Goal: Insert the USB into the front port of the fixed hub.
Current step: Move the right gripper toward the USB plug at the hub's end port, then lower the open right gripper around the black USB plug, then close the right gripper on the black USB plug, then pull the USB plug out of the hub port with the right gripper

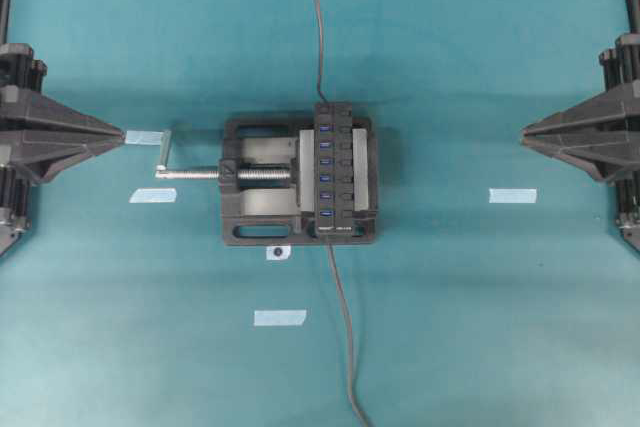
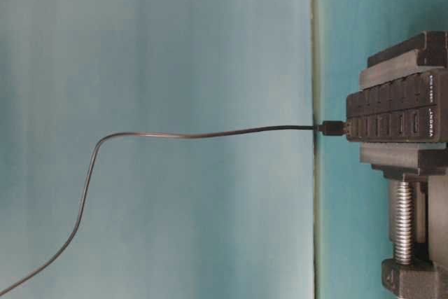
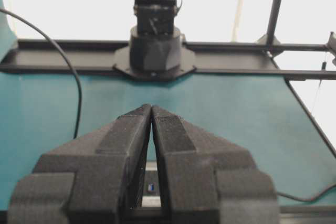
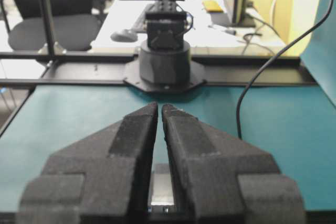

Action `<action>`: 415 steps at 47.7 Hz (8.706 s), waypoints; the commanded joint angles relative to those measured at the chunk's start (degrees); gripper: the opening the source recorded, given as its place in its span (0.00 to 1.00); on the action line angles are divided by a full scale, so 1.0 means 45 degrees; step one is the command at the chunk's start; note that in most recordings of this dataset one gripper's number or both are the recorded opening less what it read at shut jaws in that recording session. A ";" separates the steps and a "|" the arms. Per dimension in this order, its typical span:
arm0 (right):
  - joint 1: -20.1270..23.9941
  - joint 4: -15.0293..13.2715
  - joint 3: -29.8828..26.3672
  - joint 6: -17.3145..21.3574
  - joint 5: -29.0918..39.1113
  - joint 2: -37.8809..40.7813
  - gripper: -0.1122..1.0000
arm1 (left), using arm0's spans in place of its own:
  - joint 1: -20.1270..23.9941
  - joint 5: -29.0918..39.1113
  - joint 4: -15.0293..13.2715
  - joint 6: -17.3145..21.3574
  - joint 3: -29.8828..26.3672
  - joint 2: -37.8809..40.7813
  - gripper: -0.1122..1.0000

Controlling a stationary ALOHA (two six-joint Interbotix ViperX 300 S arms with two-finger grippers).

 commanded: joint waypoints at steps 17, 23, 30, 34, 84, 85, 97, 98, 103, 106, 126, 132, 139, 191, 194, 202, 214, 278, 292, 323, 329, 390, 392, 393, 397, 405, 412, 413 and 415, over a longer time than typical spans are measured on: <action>-0.0176 0.0723 0.0293 0.1465 0.0313 -0.0840 0.07 | -0.0020 0.0195 0.0156 -0.0391 0.0078 -0.0645 0.10; -0.0234 0.0781 0.0195 0.1523 0.1016 -0.0840 0.07 | -0.0020 0.0703 0.0156 -0.0449 -0.0020 -0.0605 0.10; -0.0449 0.0820 -0.0293 0.1523 0.2109 -0.0684 0.07 | 0.0039 0.1289 0.0156 -0.0352 -0.0449 -0.0684 0.10; -0.0762 0.0820 -0.0723 0.1523 0.3184 -0.0527 0.07 | 0.0098 0.1973 0.0156 -0.0352 -0.0703 -0.0703 0.10; -0.1777 0.0234 -0.4023 0.1348 0.6035 0.4980 0.07 | 0.0098 0.3262 0.0156 -0.0488 -0.1016 0.0137 0.10; -0.1797 0.0215 -0.4082 0.1348 0.6035 0.5098 0.07 | 0.0098 0.3262 0.0156 -0.0488 -0.0996 0.0156 0.10; -0.1934 -0.0410 -0.4531 0.1328 0.6035 0.6445 0.07 | 0.0098 0.3262 0.0156 -0.0469 -0.0996 0.0156 0.10; -0.1973 -0.0449 -0.4551 0.1348 0.6035 0.6543 0.07 | 0.0098 0.3262 0.0156 -0.0469 -0.0977 0.0137 0.10; -0.2207 -0.0527 -0.4727 0.1328 0.6035 0.6953 0.07 | 0.0098 0.3262 0.0156 -0.0469 -0.0977 0.0156 0.10; -0.2344 -0.0527 -0.4824 0.1328 0.6035 0.7168 0.07 | 0.0098 0.3262 0.0156 -0.0469 -0.0977 0.0137 0.10; -0.2539 -0.0547 -0.5801 0.1289 0.6035 0.9082 0.07 | 0.0078 0.3262 0.0137 -0.0469 -0.0918 0.0137 0.10; -0.2539 -0.0547 -0.6133 0.1289 0.6035 0.9629 0.07 | 0.0078 0.3262 0.0156 -0.0469 -0.0898 0.0078 0.10; -0.2617 -0.0547 -0.6426 0.1270 0.5996 1.0176 0.07 | 0.0078 0.3281 0.0156 -0.0469 -0.0879 0.0000 0.10; -0.2676 -0.0684 -0.7617 0.0293 0.5723 1.2422 0.77 | 0.0020 0.4043 0.0156 -0.0488 -0.0801 -0.0488 0.10; -0.2656 -0.0684 -0.7617 0.0293 0.5625 1.2480 0.90 | 0.0039 0.4043 0.0156 -0.0488 -0.0801 -0.0547 0.10; -0.2656 -0.0684 -0.7617 0.0352 0.5410 1.2578 0.89 | 0.0020 0.4063 0.0156 -0.0488 -0.0781 -0.0664 0.10; -0.2695 -0.0684 -0.7617 0.0332 0.5352 1.2598 0.89 | 0.0000 0.4434 0.0156 -0.0469 -0.0840 -0.0605 0.10; -0.2852 -0.0762 -0.8477 -0.0430 0.5820 1.3438 0.85 | 0.0000 0.4492 0.0137 -0.0488 -0.0762 -0.0742 0.10; -0.2871 -0.0762 -0.8437 -0.0430 0.5820 1.3301 0.79 | 0.0000 0.4492 0.0156 -0.0508 -0.0742 -0.0742 0.10; -0.2891 -0.0762 -0.8379 -0.0410 0.5801 1.3184 0.71 | 0.0000 0.4492 0.0137 -0.0527 -0.0762 -0.0723 0.10; -0.2891 -0.0762 -0.8281 -0.0410 0.5762 1.3125 0.64 | 0.0000 0.4492 0.0156 -0.0527 -0.0742 -0.0742 0.10; -0.2695 -0.0293 -0.8203 -0.0137 0.5645 1.2891 0.19 | 0.0000 0.4492 0.0137 -0.0527 -0.0625 -0.1035 0.10; -0.2676 -0.0293 -0.8203 -0.0117 0.5664 1.2852 0.19 | -0.0020 0.4492 0.0137 -0.0527 -0.0625 -0.1055 0.10; -0.2656 -0.0293 -0.8184 -0.0098 0.5664 1.2832 0.19 | 0.0000 0.4492 0.0137 -0.0527 -0.0625 -0.1055 0.10; -0.2617 -0.0293 -0.8203 -0.0039 0.5684 1.2734 0.19 | 0.0000 0.4492 0.0137 -0.0527 -0.0625 -0.1055 0.10; -0.2617 -0.0293 -0.8242 0.0020 0.5684 1.2520 0.19 | 0.0000 0.4492 0.0137 -0.0527 -0.0625 -0.1035 0.10; -0.2617 -0.0293 -0.8242 0.0039 0.5781 1.2227 0.19 | 0.0000 0.4492 0.0137 -0.0527 -0.0664 -0.1055 0.10; -0.2617 -0.0273 -0.8242 0.0039 0.5840 1.2207 0.19 | 0.0000 0.4492 0.0137 -0.0527 -0.0664 -0.1055 0.10; -0.2617 -0.0254 -0.8242 0.0039 0.5996 1.2129 0.19 | 0.0000 0.4492 0.0156 -0.0527 -0.0664 -0.1035 0.10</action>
